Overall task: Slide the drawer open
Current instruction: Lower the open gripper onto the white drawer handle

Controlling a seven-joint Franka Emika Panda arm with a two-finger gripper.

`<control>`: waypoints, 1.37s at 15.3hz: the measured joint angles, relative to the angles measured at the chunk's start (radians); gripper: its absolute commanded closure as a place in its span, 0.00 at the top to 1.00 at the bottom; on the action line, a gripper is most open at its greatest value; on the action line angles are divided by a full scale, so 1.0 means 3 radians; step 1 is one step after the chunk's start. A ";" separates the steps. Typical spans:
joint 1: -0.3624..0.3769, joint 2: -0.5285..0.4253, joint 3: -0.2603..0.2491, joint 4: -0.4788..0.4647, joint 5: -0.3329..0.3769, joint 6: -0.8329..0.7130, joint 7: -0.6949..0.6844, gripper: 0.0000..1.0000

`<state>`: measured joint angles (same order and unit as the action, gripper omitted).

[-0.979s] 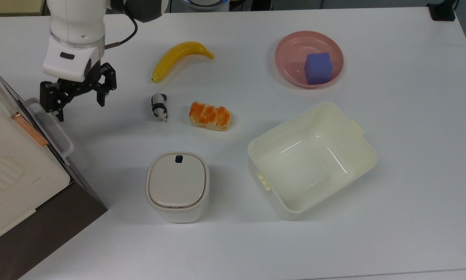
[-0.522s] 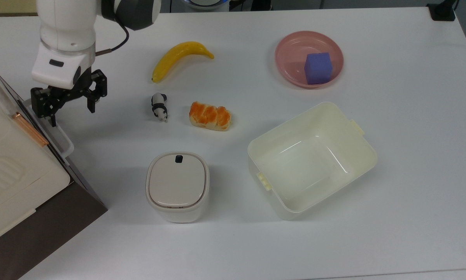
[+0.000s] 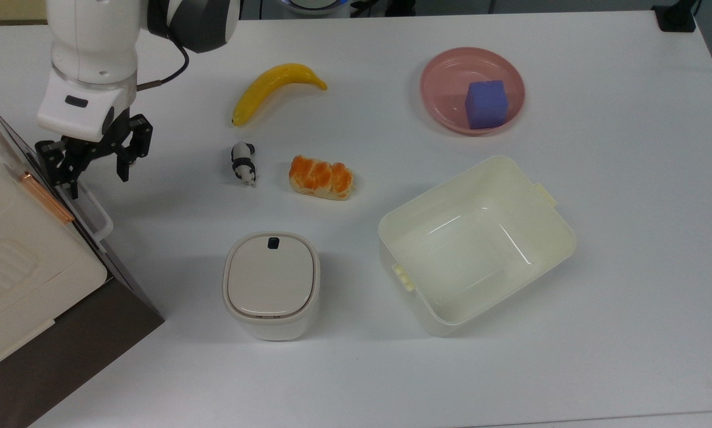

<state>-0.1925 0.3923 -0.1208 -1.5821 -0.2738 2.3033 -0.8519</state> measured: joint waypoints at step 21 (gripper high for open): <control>-0.0002 0.0054 0.0014 0.0023 -0.0222 0.0215 0.0202 0.55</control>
<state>-0.1930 0.4085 -0.1164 -1.5753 -0.3402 2.3679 -0.7913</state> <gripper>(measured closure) 0.445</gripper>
